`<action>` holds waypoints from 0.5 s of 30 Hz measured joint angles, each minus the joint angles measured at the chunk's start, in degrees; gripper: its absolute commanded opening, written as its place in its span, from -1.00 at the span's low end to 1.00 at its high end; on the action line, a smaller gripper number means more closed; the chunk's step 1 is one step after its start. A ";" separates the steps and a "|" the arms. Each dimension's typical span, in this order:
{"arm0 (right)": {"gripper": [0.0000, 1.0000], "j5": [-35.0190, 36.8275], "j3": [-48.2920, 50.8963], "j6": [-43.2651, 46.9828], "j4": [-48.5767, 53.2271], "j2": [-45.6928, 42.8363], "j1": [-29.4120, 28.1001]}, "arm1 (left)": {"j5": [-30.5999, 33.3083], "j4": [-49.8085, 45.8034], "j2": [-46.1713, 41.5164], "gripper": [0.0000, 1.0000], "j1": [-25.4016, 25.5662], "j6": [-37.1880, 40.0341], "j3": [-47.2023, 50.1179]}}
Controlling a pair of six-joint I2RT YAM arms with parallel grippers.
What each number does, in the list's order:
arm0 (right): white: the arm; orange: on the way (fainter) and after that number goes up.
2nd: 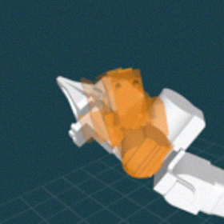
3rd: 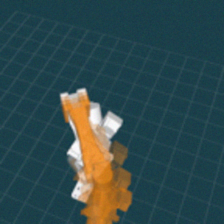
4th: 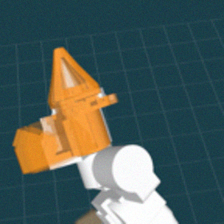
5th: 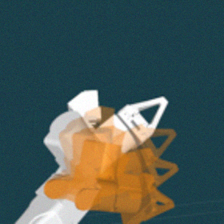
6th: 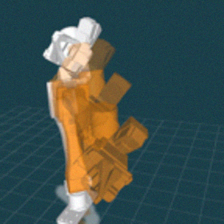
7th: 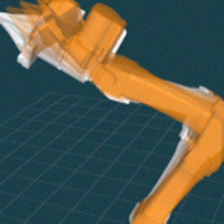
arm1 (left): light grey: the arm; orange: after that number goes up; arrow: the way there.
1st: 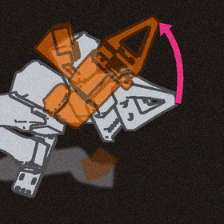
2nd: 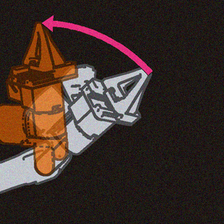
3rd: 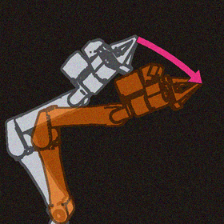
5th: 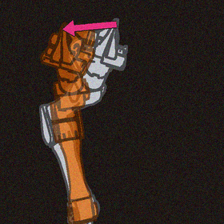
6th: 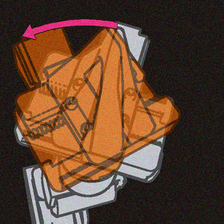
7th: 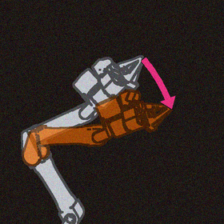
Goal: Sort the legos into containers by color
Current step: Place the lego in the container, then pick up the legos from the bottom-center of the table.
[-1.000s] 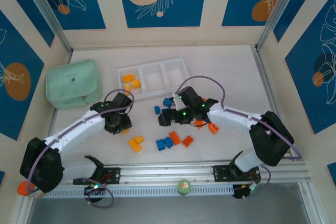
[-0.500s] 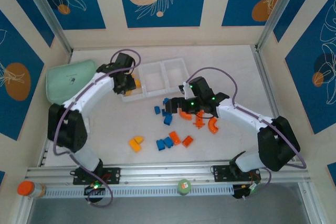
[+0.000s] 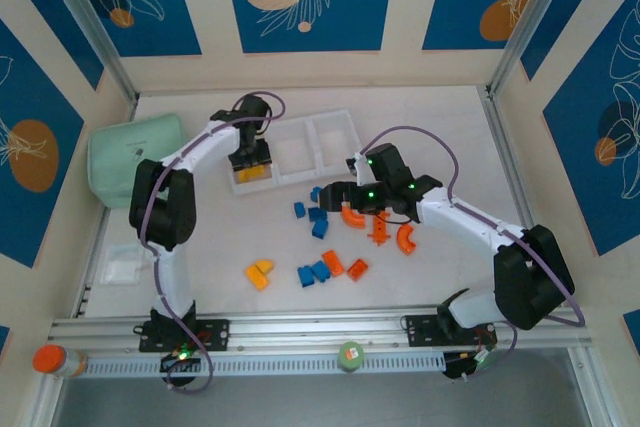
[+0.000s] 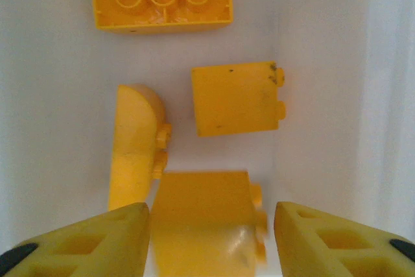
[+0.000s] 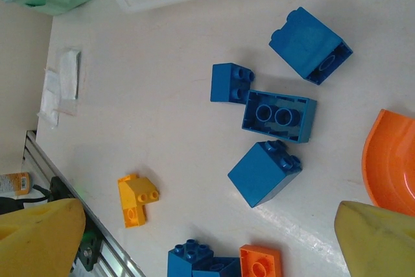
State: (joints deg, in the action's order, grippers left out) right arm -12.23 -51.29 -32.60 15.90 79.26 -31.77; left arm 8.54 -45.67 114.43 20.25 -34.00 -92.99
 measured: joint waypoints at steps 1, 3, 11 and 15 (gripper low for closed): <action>0.98 0.00 0.00 0.00 -0.02 -0.04 0.00 | 0.00 -0.15 0.00 0.18 0.00 0.00 -0.39; 0.98 0.00 0.00 0.00 0.00 -0.22 0.09 | 0.02 -0.37 0.00 0.20 0.00 0.04 -1.22; 0.98 0.02 0.00 0.76 0.83 -0.83 0.09 | -1.33 -0.44 -3.67 0.18 0.00 -0.02 0.85; 0.98 0.24 -0.04 1.99 2.43 -0.83 -0.28 | -2.97 -0.28 -10.82 0.19 0.02 -0.17 6.23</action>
State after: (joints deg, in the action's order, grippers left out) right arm -11.99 -51.33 -30.61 18.33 78.43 -32.05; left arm 5.56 -45.95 103.61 20.27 -34.17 -86.76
